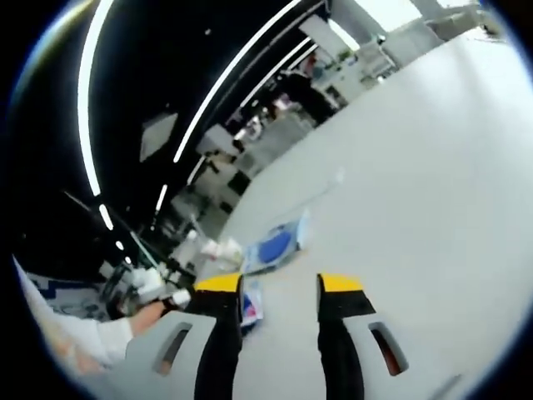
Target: Arrange the tabletop items into an orderly group along one side of the table until the central work area is clear of visible clutter.
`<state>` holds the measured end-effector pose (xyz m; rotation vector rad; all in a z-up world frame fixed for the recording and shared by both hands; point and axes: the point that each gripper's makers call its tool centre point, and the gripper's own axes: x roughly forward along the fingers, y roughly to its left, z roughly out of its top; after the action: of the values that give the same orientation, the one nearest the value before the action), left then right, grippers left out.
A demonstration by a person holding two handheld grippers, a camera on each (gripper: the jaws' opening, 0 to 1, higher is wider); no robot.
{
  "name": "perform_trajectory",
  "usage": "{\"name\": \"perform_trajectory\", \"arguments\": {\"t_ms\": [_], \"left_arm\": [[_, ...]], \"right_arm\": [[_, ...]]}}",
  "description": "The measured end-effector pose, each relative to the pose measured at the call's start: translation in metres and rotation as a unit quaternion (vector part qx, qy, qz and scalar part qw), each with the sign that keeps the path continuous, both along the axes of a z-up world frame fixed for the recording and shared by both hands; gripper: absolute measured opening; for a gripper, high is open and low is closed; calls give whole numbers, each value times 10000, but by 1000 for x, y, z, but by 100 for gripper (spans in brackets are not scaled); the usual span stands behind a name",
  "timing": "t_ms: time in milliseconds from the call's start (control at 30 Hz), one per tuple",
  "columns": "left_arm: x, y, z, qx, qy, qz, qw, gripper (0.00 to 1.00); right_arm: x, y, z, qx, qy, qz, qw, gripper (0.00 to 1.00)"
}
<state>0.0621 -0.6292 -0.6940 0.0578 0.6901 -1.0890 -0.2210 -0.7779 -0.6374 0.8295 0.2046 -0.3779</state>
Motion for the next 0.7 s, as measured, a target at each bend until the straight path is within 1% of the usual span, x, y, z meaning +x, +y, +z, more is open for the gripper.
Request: {"name": "perform_trajectory", "arguments": {"t_ms": [67,133,200,267,333,467,567,700], "left_arm": [[-1,7,3,-62,13,126,9999,100],[-1,13,5,-53,1,189,9998,100],[-2,17,3,-16,11,202,9998,100],[-5,18,1,39,102,145,9998,100],[-7,20,1,66,118,130,9998,100],[-11,24,2,48,148,193,9997,100],[-16,27,-2,73,195,247,9995,99],[-24,31,-6,87,288,272,9992,97]], "right_arm": [[-8,1,0,-40,25,-39,10000,44],[-16,3,-2,-32,36,-106,9999,48],[-23,5,-6,27,62,-128,9999,49],[-27,7,-10,65,108,-123,9998,49],[-32,10,-15,115,150,-104,9998,50],[-35,12,-14,211,110,-128,9996,50],[-34,12,-13,268,45,-166,9995,50],[-32,12,-13,281,68,-101,9995,49]]}}
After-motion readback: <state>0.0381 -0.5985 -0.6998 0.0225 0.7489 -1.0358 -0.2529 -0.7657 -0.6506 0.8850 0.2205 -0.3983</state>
